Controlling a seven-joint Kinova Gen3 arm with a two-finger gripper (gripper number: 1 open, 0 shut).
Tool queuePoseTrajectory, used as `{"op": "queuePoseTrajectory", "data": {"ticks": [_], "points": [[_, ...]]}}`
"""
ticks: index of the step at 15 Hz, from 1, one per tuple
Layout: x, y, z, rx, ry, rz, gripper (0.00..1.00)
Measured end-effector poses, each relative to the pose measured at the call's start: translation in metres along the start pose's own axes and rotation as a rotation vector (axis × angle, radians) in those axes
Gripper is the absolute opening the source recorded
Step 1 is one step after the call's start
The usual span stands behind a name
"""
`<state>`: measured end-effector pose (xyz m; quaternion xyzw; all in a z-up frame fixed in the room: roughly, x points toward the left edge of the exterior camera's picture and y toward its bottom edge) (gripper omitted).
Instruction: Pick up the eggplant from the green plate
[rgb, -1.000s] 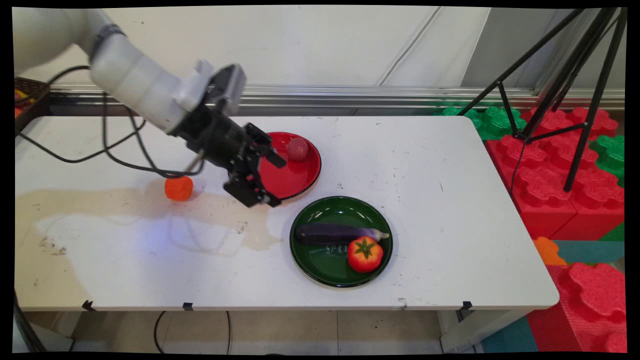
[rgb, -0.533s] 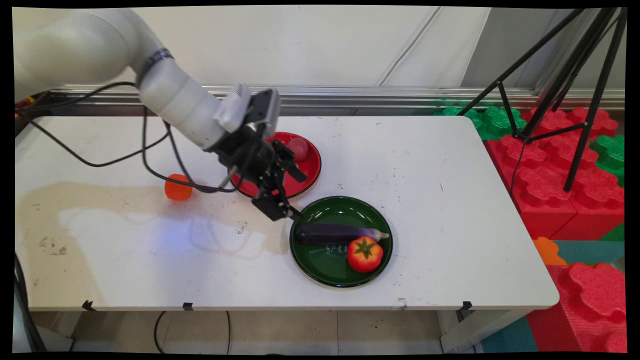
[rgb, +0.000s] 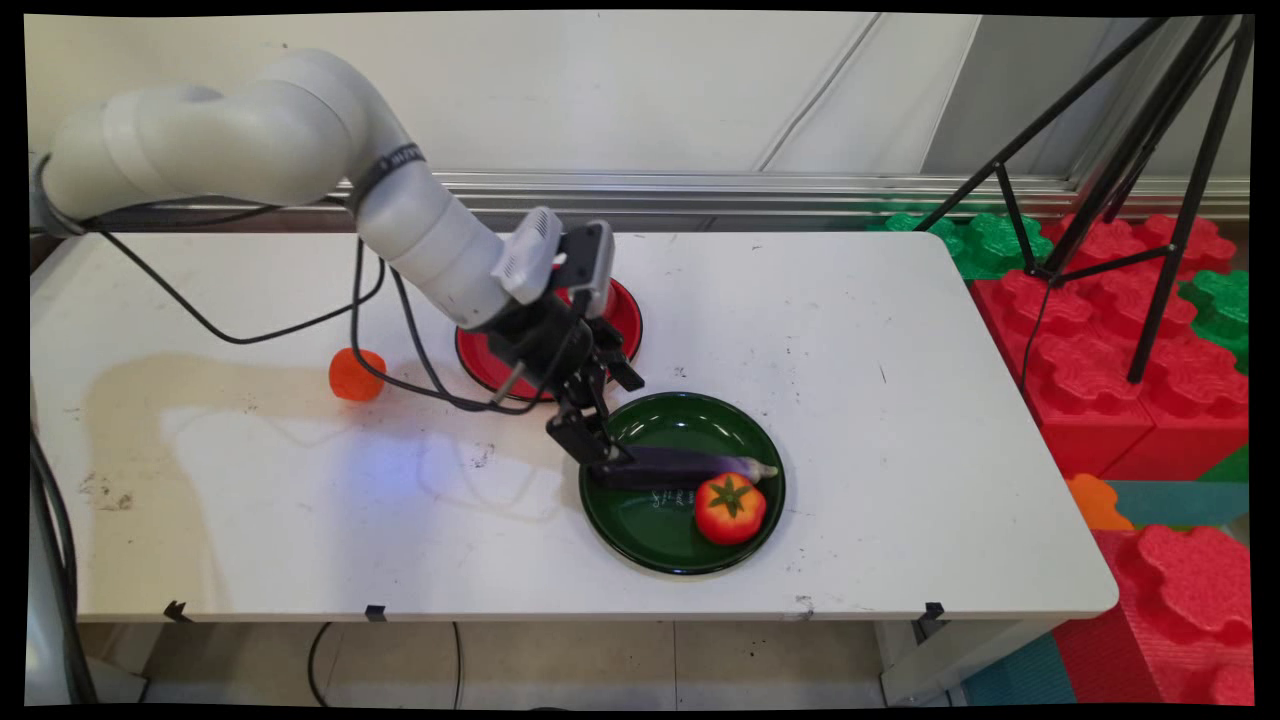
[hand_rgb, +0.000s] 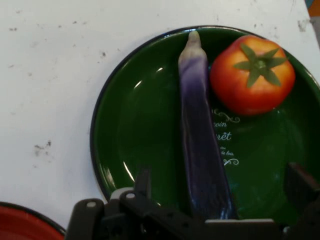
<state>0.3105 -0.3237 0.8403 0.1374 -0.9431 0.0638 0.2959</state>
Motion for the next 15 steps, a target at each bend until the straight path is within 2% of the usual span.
{"op": "queuePoseTrajectory", "data": {"ticks": [7, 15], "points": [[-0.001, -0.001, 0.036, -0.02, -0.034, 0.011, 1.0], [-0.002, -0.001, 0.057, -0.028, -0.053, 0.008, 1.0]]}}
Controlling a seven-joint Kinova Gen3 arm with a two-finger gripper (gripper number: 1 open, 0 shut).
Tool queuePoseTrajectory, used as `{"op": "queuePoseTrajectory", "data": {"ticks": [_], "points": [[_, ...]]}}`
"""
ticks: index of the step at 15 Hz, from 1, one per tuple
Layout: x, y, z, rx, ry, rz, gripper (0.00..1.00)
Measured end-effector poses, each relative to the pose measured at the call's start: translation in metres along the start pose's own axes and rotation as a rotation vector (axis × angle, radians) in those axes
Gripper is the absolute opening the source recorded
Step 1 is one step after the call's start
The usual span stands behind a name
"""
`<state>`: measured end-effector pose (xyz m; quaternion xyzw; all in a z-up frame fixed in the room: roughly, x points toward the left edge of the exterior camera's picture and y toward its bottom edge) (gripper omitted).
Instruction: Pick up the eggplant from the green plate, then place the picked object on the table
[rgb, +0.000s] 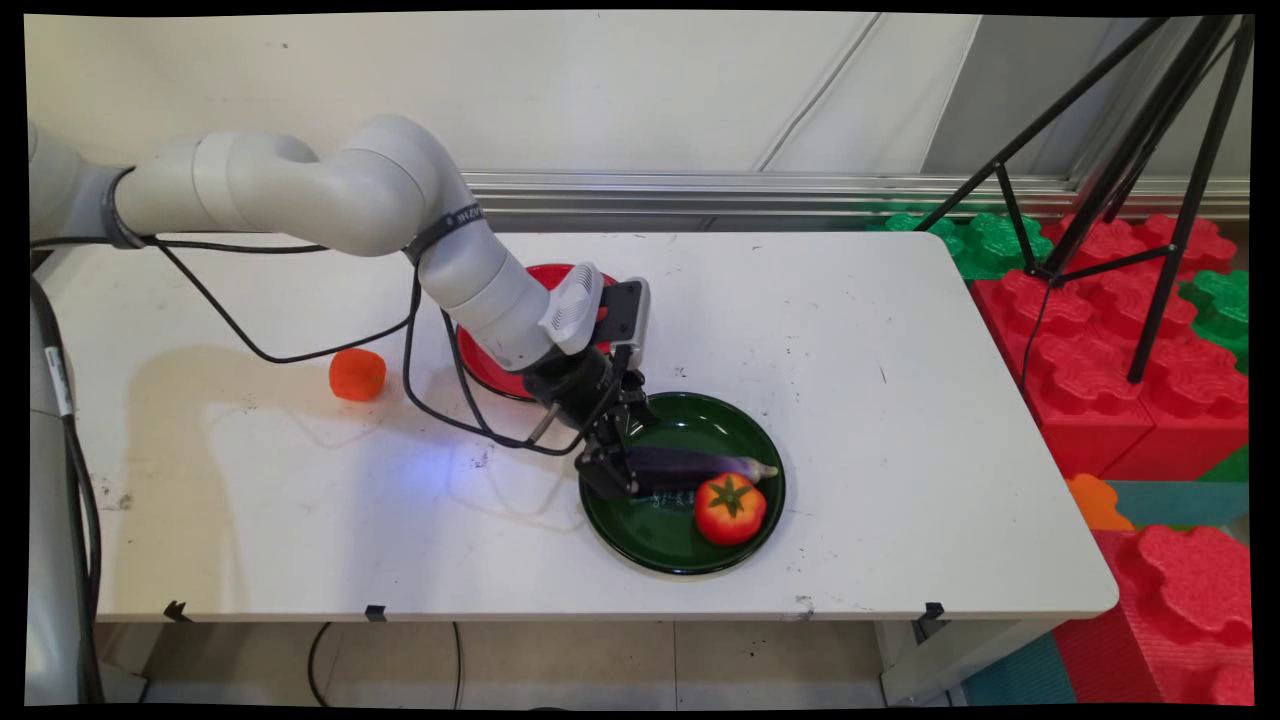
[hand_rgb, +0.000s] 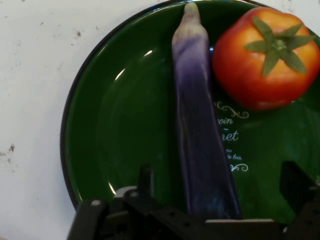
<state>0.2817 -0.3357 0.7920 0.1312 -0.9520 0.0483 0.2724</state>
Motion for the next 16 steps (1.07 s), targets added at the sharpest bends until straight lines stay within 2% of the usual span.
{"op": "queuePoseTrajectory", "data": {"ticks": [1, 9, 16], "points": [[0.0004, -0.0004, 0.0022, -0.001, -0.001, -0.002, 0.0], [0.003, -0.003, 0.0072, -0.003, 0.003, -0.008, 0.0], [0.0052, -0.0057, -0.0009, 0.007, 0.015, -0.02, 0.0]]}}
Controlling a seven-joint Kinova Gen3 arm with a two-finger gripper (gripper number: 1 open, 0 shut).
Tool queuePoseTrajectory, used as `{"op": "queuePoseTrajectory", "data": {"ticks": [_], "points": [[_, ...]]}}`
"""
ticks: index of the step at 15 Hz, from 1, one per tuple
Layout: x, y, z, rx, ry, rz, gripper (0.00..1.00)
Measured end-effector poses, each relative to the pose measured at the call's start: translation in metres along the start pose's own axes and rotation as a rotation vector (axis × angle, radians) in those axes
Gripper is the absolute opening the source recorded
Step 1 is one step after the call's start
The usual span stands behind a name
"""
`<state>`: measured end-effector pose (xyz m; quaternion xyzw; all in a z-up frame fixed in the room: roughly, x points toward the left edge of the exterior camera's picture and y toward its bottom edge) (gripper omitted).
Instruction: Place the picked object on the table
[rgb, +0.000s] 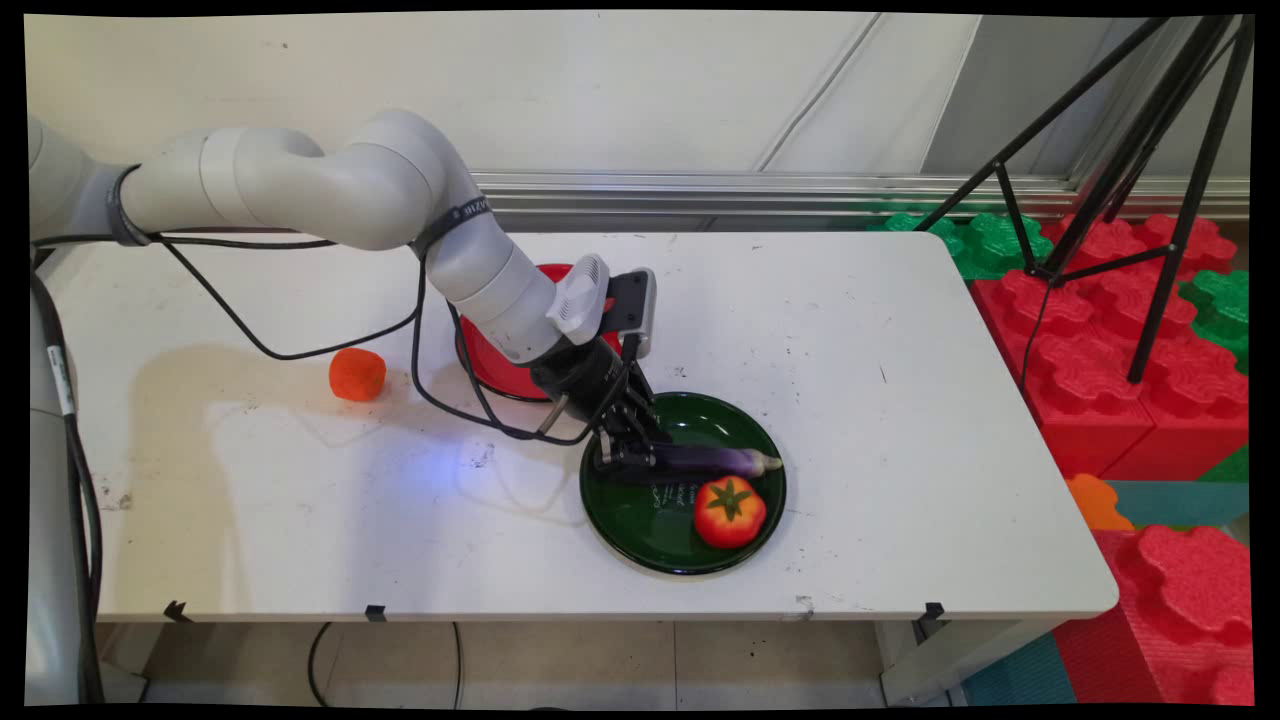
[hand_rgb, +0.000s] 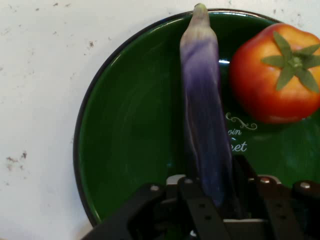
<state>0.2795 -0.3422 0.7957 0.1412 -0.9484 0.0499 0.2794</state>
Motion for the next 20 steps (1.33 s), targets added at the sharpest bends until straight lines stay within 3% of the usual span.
{"op": "queuePoseTrajectory", "data": {"ticks": [9, 20], "points": [[0.002, -0.001, -0.04, 0.026, 0.043, -0.022, 0.0], [-0.016, 0.004, -0.126, 0.07, 0.091, 0.0, 0.0]]}}
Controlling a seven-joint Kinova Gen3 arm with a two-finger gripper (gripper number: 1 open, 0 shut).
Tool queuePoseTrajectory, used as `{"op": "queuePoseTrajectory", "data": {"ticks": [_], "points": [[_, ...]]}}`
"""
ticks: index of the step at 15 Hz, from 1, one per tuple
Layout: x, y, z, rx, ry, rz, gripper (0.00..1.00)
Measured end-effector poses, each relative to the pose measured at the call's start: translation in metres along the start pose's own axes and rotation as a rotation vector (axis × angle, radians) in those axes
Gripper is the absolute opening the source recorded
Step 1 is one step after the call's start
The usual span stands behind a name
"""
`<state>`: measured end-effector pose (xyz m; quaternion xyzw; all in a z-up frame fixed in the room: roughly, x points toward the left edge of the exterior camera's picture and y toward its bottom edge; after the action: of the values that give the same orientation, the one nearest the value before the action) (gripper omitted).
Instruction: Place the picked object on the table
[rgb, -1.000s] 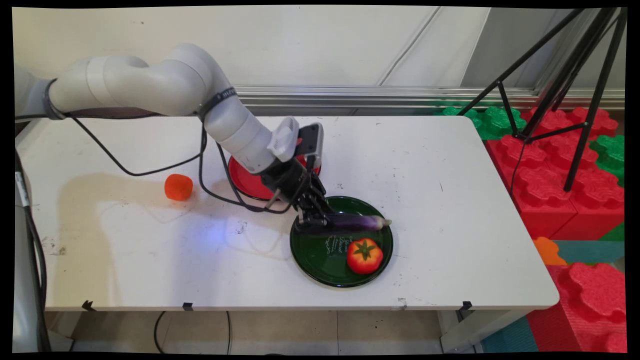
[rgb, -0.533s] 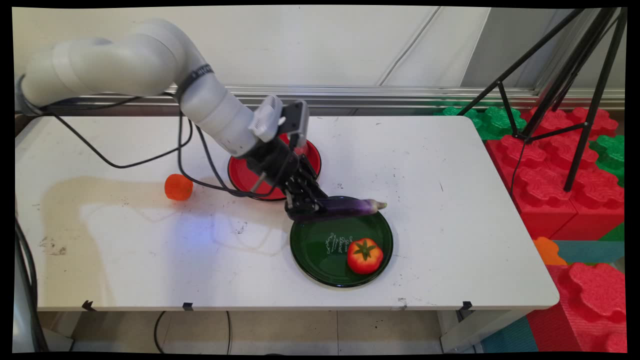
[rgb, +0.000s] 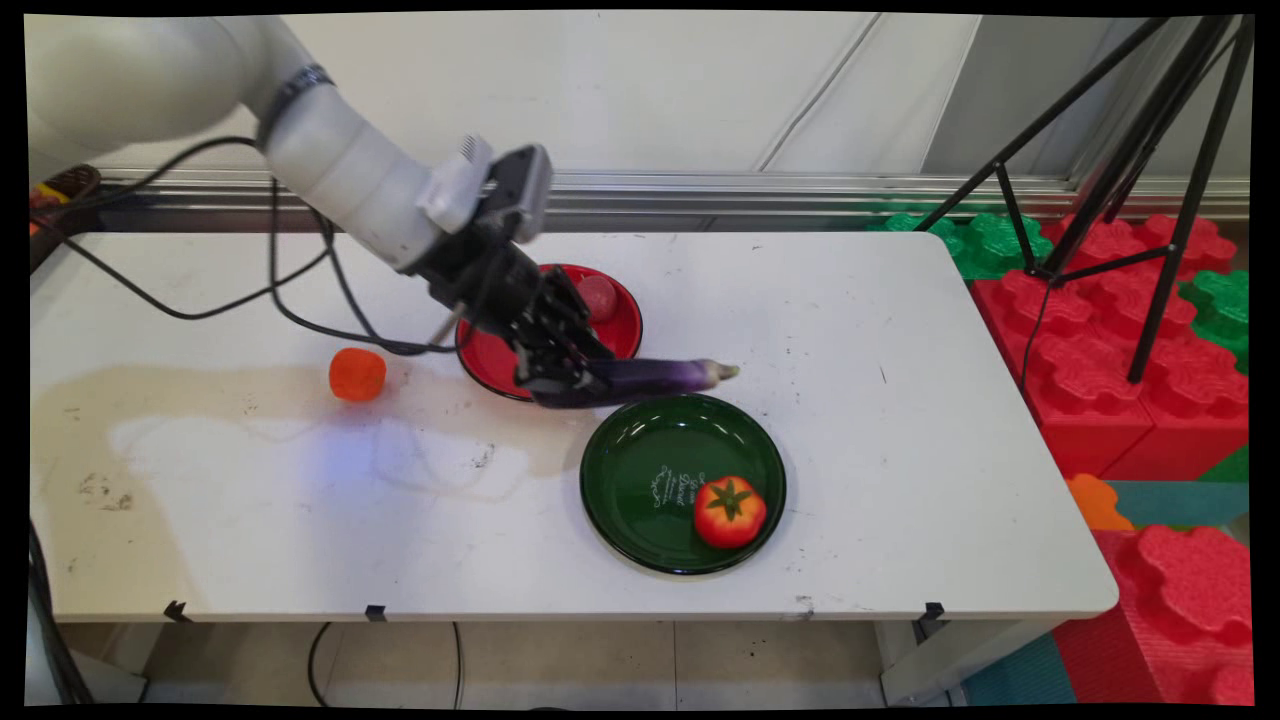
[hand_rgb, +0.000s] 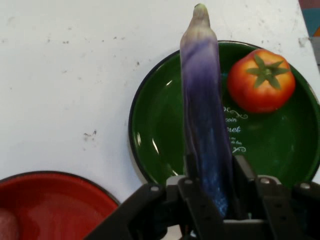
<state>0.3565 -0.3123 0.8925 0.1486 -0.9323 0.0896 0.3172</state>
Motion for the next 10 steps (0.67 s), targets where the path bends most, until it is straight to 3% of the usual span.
{"op": "queuePoseTrajectory", "data": {"ticks": [10], "points": [[-0.032, 0.007, -0.07, 0.018, -0.006, -0.008, 0.0]]}}
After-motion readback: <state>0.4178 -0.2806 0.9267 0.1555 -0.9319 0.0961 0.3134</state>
